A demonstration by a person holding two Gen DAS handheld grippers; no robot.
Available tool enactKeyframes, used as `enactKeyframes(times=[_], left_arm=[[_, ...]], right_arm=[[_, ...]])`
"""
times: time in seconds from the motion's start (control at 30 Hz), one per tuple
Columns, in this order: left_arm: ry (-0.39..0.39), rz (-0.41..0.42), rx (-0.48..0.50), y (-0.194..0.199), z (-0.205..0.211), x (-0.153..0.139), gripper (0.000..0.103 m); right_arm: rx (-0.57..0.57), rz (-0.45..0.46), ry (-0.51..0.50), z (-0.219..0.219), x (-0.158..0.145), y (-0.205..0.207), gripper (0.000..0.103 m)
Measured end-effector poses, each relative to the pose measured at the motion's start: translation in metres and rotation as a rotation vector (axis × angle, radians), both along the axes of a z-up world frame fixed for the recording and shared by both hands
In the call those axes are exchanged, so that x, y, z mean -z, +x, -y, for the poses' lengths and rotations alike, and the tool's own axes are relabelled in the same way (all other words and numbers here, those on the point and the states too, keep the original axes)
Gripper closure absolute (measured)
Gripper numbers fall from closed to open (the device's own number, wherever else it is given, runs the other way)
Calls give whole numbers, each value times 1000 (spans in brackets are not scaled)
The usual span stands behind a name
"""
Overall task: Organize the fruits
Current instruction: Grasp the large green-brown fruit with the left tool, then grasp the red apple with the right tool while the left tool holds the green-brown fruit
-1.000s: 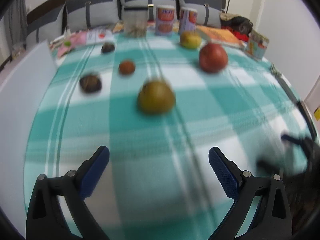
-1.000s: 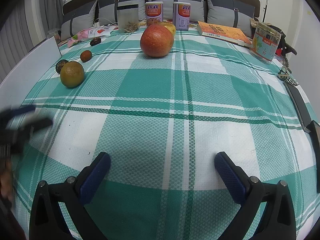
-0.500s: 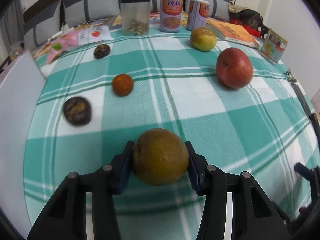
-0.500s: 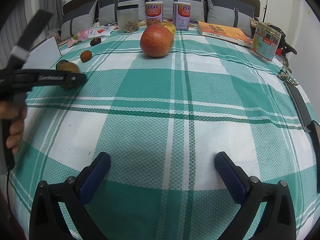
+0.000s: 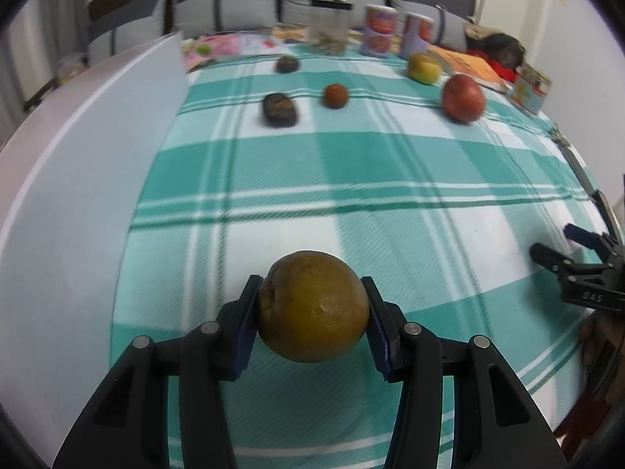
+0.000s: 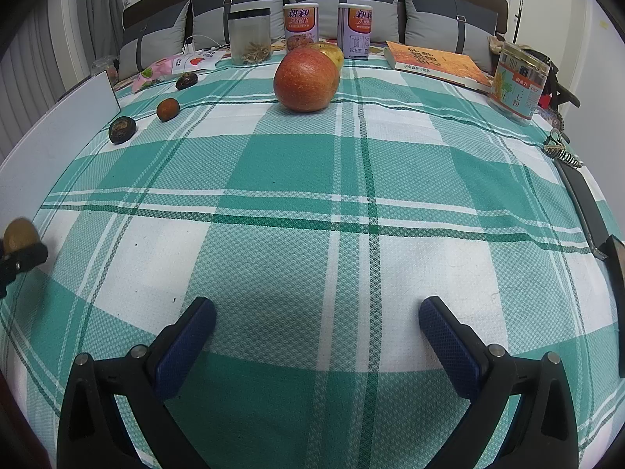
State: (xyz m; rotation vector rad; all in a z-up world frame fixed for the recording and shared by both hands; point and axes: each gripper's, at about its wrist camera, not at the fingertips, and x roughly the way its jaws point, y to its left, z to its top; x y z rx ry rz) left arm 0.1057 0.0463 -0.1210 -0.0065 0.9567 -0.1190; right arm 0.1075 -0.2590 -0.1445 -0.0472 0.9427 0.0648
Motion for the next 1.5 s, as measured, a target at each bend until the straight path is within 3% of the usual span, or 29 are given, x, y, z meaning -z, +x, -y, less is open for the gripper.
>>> enactKeyframes(times=[0.03,0.13,0.17,0.3,1.5], left_arm=[[-6,0,-14,1,-3,3,49],[-10,8,-74,5,-13,12,15],[-5,15,-84,5,-14,14,12],[46,48,-73,2,-11,19,9],[28,45,-74,1,-13,21,6]], right_arm=[[0,0,0,0,0,0,0],[0,0,0,0,0,0,0],[0,0,0,0,0,0,0],[0,0,0,0,0,0,0],[0,-1,0,0,0,0,0]])
